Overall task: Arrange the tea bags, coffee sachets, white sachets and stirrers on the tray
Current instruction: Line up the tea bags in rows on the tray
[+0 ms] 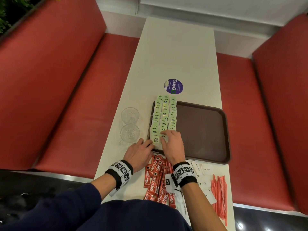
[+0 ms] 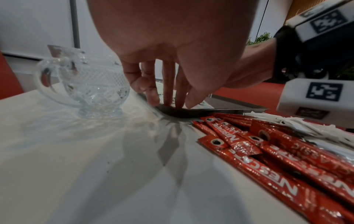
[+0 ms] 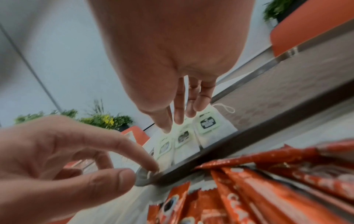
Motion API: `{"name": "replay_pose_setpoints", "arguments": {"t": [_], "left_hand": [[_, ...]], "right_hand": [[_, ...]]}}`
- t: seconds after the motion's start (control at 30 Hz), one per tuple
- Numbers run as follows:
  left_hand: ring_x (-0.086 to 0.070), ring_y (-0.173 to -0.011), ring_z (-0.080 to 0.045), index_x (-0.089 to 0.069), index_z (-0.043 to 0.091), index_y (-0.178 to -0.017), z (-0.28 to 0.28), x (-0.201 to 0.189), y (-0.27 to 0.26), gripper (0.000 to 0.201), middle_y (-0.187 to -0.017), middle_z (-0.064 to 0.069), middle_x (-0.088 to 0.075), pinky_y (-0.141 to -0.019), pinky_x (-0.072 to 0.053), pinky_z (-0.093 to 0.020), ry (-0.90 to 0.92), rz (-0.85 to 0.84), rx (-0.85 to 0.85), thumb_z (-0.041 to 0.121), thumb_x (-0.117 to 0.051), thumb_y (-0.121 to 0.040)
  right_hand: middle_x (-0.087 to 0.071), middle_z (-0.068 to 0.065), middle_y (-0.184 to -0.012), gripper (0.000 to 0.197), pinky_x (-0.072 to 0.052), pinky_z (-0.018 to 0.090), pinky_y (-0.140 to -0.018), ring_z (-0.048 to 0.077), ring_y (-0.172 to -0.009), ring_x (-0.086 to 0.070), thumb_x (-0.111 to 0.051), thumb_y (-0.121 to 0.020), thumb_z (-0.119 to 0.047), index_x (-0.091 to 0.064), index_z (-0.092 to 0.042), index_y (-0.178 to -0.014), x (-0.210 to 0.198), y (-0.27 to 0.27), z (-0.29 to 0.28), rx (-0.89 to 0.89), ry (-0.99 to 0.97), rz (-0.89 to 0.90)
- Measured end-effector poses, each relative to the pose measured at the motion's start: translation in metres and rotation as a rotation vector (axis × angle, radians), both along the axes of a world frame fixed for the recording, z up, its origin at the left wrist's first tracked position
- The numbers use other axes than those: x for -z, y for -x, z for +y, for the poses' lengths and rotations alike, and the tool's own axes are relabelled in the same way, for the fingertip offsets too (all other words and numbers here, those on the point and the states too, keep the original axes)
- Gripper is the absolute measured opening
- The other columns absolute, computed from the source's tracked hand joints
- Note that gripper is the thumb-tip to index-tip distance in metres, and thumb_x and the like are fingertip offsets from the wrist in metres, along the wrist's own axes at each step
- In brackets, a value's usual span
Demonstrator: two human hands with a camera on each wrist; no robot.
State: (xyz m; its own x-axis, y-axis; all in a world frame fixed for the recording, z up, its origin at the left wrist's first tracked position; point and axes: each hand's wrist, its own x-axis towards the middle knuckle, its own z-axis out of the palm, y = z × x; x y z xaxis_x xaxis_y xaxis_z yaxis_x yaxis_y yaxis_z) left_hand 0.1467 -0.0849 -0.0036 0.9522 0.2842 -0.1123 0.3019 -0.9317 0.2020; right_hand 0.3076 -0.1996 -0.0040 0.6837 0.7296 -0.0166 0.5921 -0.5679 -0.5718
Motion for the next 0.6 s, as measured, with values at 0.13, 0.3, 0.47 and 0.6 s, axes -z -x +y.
{"name": "replay_pose_setpoints", "arguments": {"t": [0.13, 0.3, 0.47, 0.6], "left_hand": [[-0.061, -0.108, -0.027, -0.061, 0.024, -0.135, 0.000, 0.000, 0.002, 0.031, -0.145, 0.002, -0.059, -0.070, -0.058, -0.041, 0.025, 0.013, 0.008, 0.034, -0.054, -0.106], [-0.061, -0.106, -0.026, -0.063, 0.023, -0.134, 0.001, 0.002, 0.003, 0.031, -0.140, 0.003, -0.062, -0.070, -0.058, -0.041, 0.038, -0.004, 0.004, 0.033, -0.056, -0.105], [-0.061, -0.102, -0.025, -0.066, 0.024, -0.130, 0.002, 0.001, 0.001, 0.028, -0.136, 0.004, -0.065, -0.067, -0.057, -0.039, 0.042, -0.026, 0.004, 0.034, -0.058, -0.105], [-0.060, -0.107, -0.024, -0.065, 0.025, -0.133, 0.004, -0.003, 0.000, 0.029, -0.138, 0.005, -0.063, -0.072, -0.057, -0.037, 0.061, -0.030, 0.001, 0.034, -0.055, -0.107]], "right_hand": [[-0.067, -0.003, -0.124, 0.021, -0.051, 0.030, -0.098, 0.015, -0.114, -0.062, -0.068, -0.106, -0.028, -0.071, -0.023, -0.126, 0.001, -0.015, -0.016, 0.157, -0.059, 0.052], [-0.065, 0.004, -0.124, 0.029, -0.045, 0.026, -0.094, 0.018, -0.108, -0.065, -0.067, -0.105, -0.021, -0.067, -0.015, -0.133, 0.001, -0.035, -0.023, 0.336, -0.073, 0.126], [-0.073, 0.001, -0.111, 0.023, -0.057, 0.045, -0.099, 0.025, -0.106, -0.069, -0.064, -0.103, -0.023, -0.069, -0.020, -0.125, 0.017, -0.037, -0.011, 0.252, 0.046, 0.229], [-0.072, 0.000, -0.112, 0.027, -0.059, 0.044, -0.098, 0.024, -0.106, -0.070, -0.067, -0.101, -0.023, -0.068, -0.020, -0.128, 0.015, -0.035, -0.009, 0.273, 0.024, 0.252]]}}
